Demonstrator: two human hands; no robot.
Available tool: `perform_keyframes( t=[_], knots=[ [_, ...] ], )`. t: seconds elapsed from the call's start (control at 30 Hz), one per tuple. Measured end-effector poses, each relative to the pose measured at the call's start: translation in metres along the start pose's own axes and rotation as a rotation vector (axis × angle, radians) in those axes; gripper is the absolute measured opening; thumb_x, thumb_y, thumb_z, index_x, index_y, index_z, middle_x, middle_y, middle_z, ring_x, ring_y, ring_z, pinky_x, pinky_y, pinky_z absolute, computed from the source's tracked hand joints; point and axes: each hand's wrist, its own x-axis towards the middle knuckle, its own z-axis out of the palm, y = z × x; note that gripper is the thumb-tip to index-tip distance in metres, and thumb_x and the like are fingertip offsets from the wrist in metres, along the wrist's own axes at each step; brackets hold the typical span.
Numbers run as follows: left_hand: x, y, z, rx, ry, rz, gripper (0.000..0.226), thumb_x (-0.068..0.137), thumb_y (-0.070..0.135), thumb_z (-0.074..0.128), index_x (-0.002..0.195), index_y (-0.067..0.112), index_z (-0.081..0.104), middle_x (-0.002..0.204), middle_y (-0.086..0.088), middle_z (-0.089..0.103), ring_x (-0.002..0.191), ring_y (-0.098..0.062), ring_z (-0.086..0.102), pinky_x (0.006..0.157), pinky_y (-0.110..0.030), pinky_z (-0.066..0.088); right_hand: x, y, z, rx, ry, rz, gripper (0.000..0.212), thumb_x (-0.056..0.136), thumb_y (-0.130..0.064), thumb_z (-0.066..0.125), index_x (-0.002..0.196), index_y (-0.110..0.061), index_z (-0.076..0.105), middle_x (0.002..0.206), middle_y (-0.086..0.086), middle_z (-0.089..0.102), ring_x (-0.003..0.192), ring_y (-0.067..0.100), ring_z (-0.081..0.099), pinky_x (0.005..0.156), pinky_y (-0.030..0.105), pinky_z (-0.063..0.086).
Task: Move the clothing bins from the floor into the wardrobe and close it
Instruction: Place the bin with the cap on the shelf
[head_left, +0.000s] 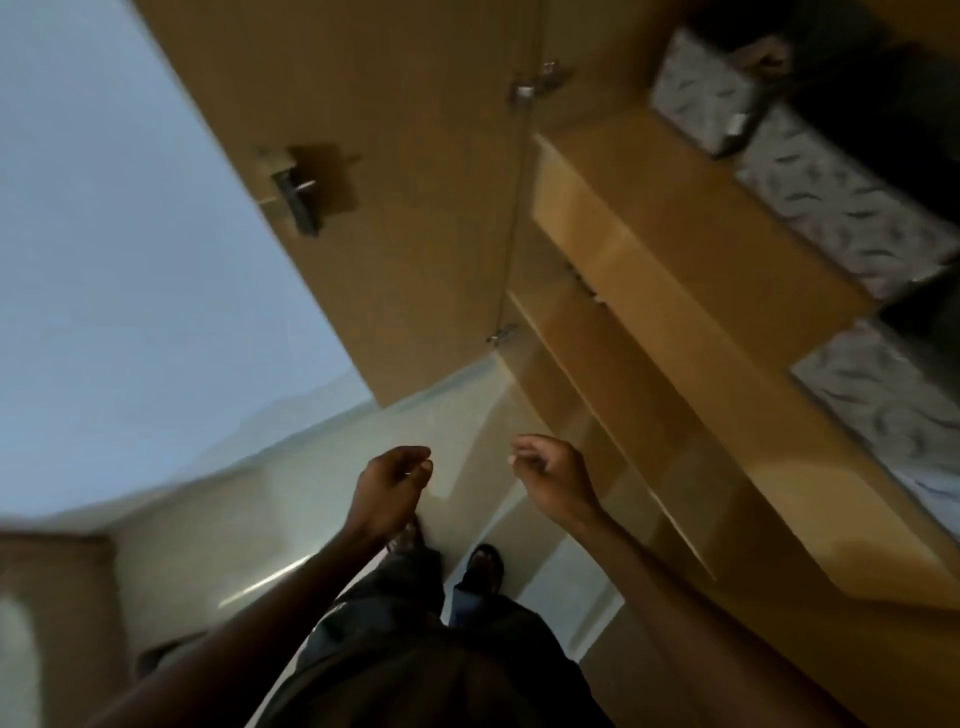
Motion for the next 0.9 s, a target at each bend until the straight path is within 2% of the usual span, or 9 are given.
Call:
perform_keyframes(
  t=[0.17, 0.33, 0.57, 0.7, 0.9],
  knots=[
    [-0.06, -0.061, -0.051, -0.118, 0.221, -0.122, 0.025, 0.091, 0.021, 0.065, 0.115, 0.015, 0.069, 0.105, -0.003, 0.074, 0.097, -0.019, 0.069, 0.093, -0.037, 0.054, -0.007, -0.028, 0.077, -0.088, -0.234, -0.109, 0.03, 0.088, -0.021, 0.062, 0.117, -0.014, 0.067, 0.106, -0.002, 0.068, 0.097, 0.009, 0.063, 0.087, 0.022, 0.05],
    [-0.125, -0.119, -0.089, -0.18, 0.37, -0.177, 0.025, 0.091, 0.02, 0.063, 0.114, 0.018, 0.069, 0.103, 0.003, 0.074, 0.095, -0.012, 0.069, 0.092, -0.038, 0.054, -0.027, -0.05, 0.141, -0.19, -0.348, -0.21, 0.028, 0.087, -0.021, 0.062, 0.114, -0.014, 0.069, 0.109, -0.001, 0.07, 0.094, 0.008, 0.065, 0.084, 0.018, 0.049],
    [-0.26, -0.21, -0.136, -0.263, 0.632, -0.264, 0.025, 0.093, 0.018, 0.061, 0.116, 0.017, 0.068, 0.106, 0.001, 0.073, 0.096, -0.013, 0.068, 0.091, -0.036, 0.054, -0.107, -0.078, 0.249, -0.304, -0.527, -0.355, 0.028, 0.086, -0.02, 0.06, 0.111, -0.014, 0.071, 0.11, -0.001, 0.071, 0.102, 0.011, 0.064, 0.094, 0.029, 0.051],
    [-0.326, -0.251, -0.15, -0.333, 0.758, -0.359, 0.025, 0.094, 0.018, 0.059, 0.117, 0.016, 0.067, 0.102, -0.002, 0.072, 0.097, -0.014, 0.067, 0.085, -0.027, 0.049, -0.156, -0.081, 0.306, -0.363, -0.674, -0.412, 0.025, 0.086, -0.018, 0.062, 0.109, -0.015, 0.071, 0.103, -0.001, 0.071, 0.095, 0.01, 0.066, 0.091, 0.028, 0.053],
    [-0.389, -0.311, -0.179, -0.46, 0.985, -0.488, 0.025, 0.094, 0.018, 0.06, 0.117, 0.013, 0.067, 0.105, -0.002, 0.072, 0.096, -0.015, 0.067, 0.09, -0.034, 0.053, -0.209, -0.106, 0.4, -0.472, -0.918, -0.486, 0.025, 0.086, -0.02, 0.064, 0.11, -0.016, 0.07, 0.096, -0.003, 0.071, 0.089, 0.007, 0.067, 0.081, 0.02, 0.053]
  ],
)
